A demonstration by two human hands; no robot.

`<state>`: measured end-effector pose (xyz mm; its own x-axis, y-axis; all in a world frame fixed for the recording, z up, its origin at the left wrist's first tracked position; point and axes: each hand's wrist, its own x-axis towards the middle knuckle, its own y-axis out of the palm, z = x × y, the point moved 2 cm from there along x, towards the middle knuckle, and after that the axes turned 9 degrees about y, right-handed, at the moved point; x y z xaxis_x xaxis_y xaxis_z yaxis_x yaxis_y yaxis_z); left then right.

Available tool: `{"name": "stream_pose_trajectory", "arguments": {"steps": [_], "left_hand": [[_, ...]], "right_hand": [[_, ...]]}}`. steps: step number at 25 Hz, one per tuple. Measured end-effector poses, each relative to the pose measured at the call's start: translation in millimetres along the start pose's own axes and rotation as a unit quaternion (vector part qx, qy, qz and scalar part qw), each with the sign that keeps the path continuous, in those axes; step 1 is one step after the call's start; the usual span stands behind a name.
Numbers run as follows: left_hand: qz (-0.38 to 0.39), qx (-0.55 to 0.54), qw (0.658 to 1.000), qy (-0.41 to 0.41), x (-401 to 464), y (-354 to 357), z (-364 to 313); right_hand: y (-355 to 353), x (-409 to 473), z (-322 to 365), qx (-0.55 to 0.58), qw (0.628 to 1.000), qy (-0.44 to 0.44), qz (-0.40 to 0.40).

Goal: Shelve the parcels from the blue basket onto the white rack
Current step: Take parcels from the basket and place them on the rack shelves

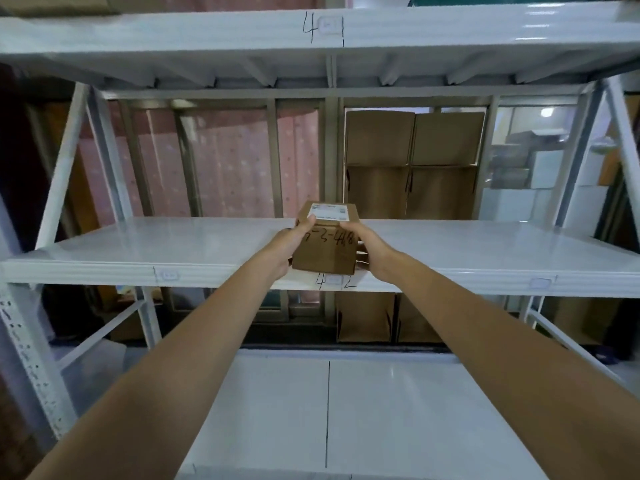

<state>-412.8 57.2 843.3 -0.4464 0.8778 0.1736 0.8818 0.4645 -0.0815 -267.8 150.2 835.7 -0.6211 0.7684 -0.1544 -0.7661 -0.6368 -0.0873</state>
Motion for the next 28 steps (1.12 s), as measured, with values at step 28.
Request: {"name": "stream_pose_trajectory", "arguments": {"steps": [28], "left_hand": [[-0.351, 0.042, 0.931, 0.094, -42, 44, 53]], "right_hand": [[-115, -65, -85, -0.033, 0.986, -0.057, -0.156]]}}
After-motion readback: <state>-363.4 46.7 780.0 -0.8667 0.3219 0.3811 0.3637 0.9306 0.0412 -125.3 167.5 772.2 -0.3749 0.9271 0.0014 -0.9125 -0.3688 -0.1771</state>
